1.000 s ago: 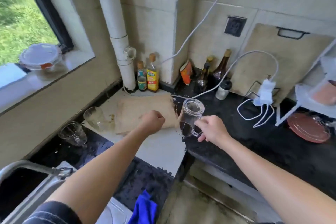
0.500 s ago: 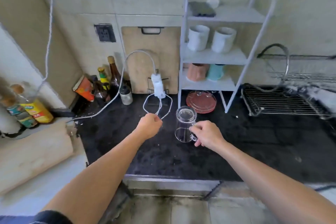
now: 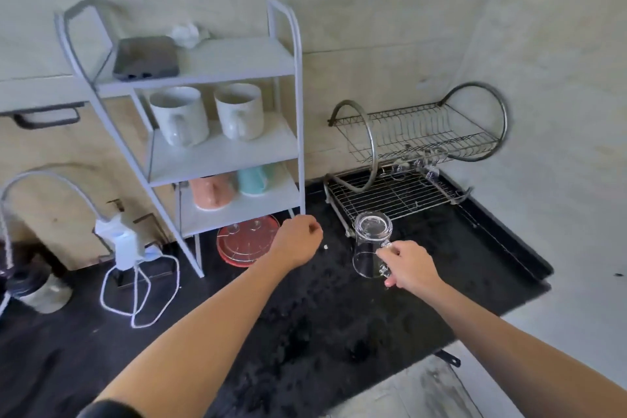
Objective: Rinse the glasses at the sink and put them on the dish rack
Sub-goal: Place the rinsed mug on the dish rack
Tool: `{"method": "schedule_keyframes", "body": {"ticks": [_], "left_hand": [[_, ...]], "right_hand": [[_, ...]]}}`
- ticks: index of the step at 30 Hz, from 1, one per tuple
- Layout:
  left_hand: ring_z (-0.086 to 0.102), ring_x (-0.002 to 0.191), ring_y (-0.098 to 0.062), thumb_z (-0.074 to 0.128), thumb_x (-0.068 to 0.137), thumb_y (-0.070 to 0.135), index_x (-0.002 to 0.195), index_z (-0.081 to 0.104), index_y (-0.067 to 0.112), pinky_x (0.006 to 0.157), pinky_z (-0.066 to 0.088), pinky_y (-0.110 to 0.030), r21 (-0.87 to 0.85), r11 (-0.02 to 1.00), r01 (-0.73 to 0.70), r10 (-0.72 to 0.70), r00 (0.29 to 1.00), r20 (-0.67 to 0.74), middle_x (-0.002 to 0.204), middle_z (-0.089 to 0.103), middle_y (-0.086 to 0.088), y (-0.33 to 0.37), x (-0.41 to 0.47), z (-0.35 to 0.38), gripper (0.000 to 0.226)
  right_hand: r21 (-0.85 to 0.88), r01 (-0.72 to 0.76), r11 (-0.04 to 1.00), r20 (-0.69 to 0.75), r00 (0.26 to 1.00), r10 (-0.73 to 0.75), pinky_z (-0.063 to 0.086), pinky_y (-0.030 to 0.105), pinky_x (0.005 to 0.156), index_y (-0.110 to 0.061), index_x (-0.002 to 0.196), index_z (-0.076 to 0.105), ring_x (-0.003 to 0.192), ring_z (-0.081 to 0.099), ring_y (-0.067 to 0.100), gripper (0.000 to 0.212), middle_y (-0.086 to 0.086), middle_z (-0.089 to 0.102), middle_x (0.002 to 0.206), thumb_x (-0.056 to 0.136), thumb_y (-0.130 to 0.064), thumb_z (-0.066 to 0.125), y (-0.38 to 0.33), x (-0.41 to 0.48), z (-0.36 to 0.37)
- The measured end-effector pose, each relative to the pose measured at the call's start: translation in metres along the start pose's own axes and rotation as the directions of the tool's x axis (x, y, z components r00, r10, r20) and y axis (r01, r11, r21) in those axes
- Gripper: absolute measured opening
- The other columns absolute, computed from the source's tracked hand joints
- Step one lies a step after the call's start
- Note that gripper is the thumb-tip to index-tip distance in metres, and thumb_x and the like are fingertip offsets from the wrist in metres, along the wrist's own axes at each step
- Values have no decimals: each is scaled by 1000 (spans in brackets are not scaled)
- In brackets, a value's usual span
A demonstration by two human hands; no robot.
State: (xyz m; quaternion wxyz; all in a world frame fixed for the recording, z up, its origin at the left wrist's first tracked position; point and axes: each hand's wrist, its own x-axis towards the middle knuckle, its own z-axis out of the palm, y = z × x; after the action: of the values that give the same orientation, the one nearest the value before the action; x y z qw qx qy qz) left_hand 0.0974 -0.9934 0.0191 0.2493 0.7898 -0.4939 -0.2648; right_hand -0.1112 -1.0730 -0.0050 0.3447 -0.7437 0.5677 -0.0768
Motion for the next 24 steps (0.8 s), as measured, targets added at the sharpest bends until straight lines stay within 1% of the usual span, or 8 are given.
{"method": "schedule_keyframes", "body": {"ticks": [7,11,14,16,18,20,22,24], "left_hand": [[63,82,-19,47,95,19,104,68,11,80,54,-37,82,969,-232,234,972,-20,91,68,-4,80,77,26,24],[61,89,-21,46,95,18,108,66,10,82,53,-40,162,918,-361,375,924,-71,101,64,-5,124,117,48,25],[56,99,-23,49,94,16,111,65,9,85,51,-39,259,870,-420,468,868,-163,107,61,-6,149,148,69,25],[55,102,-26,53,91,16,110,65,6,87,50,-42,355,850,-390,484,843,-233,110,60,-9,159,171,83,25],[51,116,-32,54,92,21,118,62,7,97,46,-49,439,853,-283,434,852,-293,123,57,-14,165,191,97,31],[34,137,-33,42,99,33,136,47,14,114,29,-50,485,864,-135,290,922,-258,144,42,-14,169,205,109,43],[20,145,-29,25,101,42,147,31,20,118,15,-45,527,850,-24,162,962,-218,155,29,-9,168,213,117,51],[28,142,-26,18,101,44,146,32,22,116,21,-44,565,825,24,131,964,-233,152,36,-7,169,216,123,52]], "right_hand": [[119,-169,978,-74,981,178,49,32,65,-2,83,62,50,70,17,34,0,59,51,95,-32,50,47,79,-62],[136,-186,973,-89,976,199,45,31,61,-11,66,50,55,72,22,41,2,54,42,99,-34,48,77,137,-90],[135,-190,972,-97,974,204,45,30,58,-8,68,52,55,71,22,43,6,59,48,100,-37,47,99,185,-109],[118,-185,976,-65,979,194,51,32,63,-3,77,58,53,70,19,45,13,67,57,101,-38,45,111,217,-120],[98,-168,981,-20,985,171,48,30,61,-6,68,50,49,66,14,48,11,63,53,102,-38,43,121,249,-129],[84,-131,988,20,991,130,44,29,59,-10,64,46,46,63,10,48,6,59,51,102,-38,42,127,278,-134],[61,-69,996,59,996,66,46,32,64,-13,66,47,53,67,14,44,3,57,51,103,-38,41,132,304,-136],[66,-35,997,100,995,29,46,34,64,-17,72,49,56,68,16,38,1,58,56,102,-38,41,137,324,-135]]}}
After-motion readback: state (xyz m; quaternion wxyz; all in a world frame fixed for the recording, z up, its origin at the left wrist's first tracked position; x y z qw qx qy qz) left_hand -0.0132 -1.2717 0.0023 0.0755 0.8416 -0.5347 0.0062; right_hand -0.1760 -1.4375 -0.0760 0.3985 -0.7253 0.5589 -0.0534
